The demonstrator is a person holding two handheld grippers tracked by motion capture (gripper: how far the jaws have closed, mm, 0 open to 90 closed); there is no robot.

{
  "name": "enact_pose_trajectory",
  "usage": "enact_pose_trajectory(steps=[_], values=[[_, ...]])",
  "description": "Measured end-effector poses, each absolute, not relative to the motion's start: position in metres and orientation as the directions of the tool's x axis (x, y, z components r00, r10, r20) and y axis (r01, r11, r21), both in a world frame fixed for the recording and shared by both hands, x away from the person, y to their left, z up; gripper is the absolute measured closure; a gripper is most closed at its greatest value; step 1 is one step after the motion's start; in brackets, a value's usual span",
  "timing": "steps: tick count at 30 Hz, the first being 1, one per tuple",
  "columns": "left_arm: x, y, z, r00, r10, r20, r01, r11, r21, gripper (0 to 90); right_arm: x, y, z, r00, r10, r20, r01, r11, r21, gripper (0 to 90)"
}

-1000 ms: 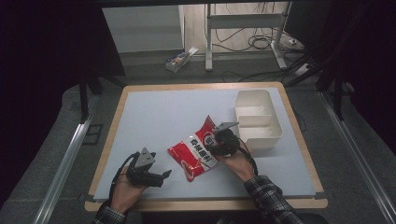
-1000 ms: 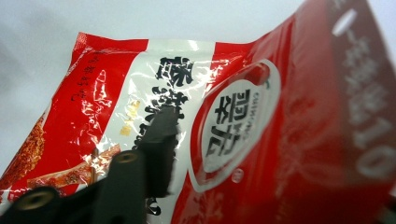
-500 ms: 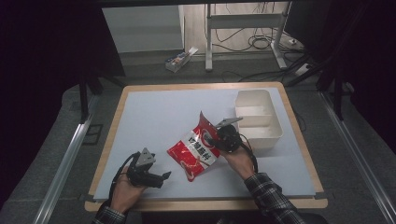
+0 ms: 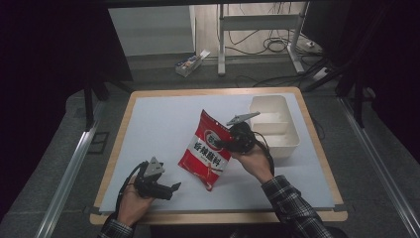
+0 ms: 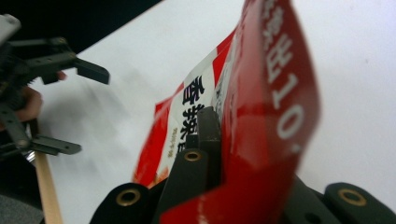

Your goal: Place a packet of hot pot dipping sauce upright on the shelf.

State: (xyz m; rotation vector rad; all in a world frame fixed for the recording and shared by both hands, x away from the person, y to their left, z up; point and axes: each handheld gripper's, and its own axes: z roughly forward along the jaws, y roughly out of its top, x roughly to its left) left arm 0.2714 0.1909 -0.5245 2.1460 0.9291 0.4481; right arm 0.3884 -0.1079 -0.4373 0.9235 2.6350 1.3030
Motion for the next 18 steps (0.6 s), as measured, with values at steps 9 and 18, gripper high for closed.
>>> enact_pose_trajectory(steps=[9, 18], values=[[0.271, 0.193, -0.523, 0.674, 0.738, 0.029, 0.468, -0.457, 0.756, 4.5, 0.382, -0.098, -0.410, -0.852, 0.505, 0.135, 0.417, 0.500, 0.759, 88.7], [0.272, 0.194, -0.523, 0.671, 0.741, 0.017, 0.467, -0.441, 0.766, 3.8, 0.384, -0.100, -0.391, -0.850, 0.519, 0.088, 0.386, 0.500, 0.775, 88.7]])
